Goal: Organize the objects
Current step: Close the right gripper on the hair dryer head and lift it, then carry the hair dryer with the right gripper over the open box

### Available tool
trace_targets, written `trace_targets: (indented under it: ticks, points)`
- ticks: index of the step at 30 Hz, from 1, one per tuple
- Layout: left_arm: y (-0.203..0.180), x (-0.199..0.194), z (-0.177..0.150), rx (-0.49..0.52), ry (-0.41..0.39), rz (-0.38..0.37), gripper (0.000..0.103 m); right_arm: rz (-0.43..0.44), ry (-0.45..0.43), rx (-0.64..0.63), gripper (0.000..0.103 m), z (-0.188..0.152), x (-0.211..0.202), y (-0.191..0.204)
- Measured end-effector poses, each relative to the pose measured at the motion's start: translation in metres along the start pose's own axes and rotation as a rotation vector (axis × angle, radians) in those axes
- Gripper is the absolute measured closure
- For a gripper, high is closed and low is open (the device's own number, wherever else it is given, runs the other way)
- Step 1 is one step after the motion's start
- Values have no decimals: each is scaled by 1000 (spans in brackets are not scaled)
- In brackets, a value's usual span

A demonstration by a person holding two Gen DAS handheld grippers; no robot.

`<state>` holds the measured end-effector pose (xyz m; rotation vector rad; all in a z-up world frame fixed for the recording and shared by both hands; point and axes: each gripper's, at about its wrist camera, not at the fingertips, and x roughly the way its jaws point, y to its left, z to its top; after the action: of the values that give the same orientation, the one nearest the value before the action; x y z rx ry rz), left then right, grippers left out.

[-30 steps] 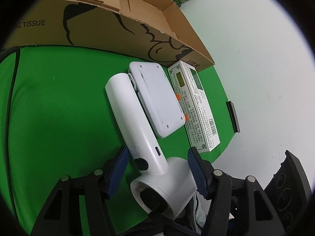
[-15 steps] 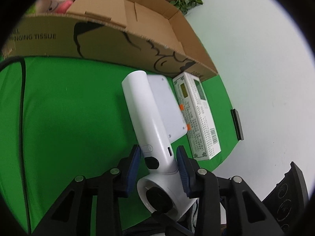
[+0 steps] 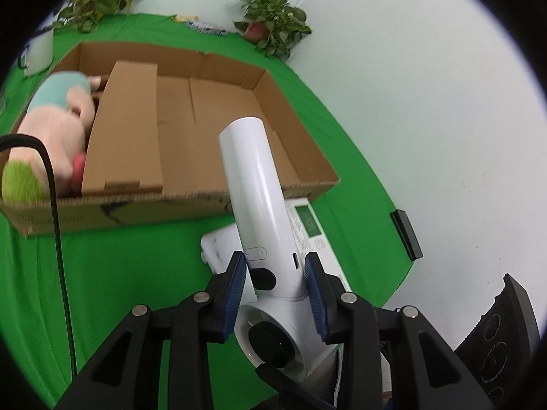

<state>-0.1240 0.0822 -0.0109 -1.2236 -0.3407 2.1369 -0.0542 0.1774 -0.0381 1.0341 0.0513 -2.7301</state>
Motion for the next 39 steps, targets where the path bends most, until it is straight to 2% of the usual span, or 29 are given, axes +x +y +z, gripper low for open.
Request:
trace_targets:
  ticks: [11, 23, 32, 39]
  points:
    - [-27, -13, 66, 108, -87, 19, 69, -24, -111, 6, 47, 68, -5, -15]
    - [-33, -15, 124, 170, -145, 60, 70, -17, -152, 27, 47, 133, 14, -31]
    - [0, 9, 157, 111, -107, 66, 70, 27, -97, 61, 47, 172, 58, -45]
    - [35, 49, 167, 54, -22, 82, 70, 63, -9, 94, 47, 178, 111, -54]
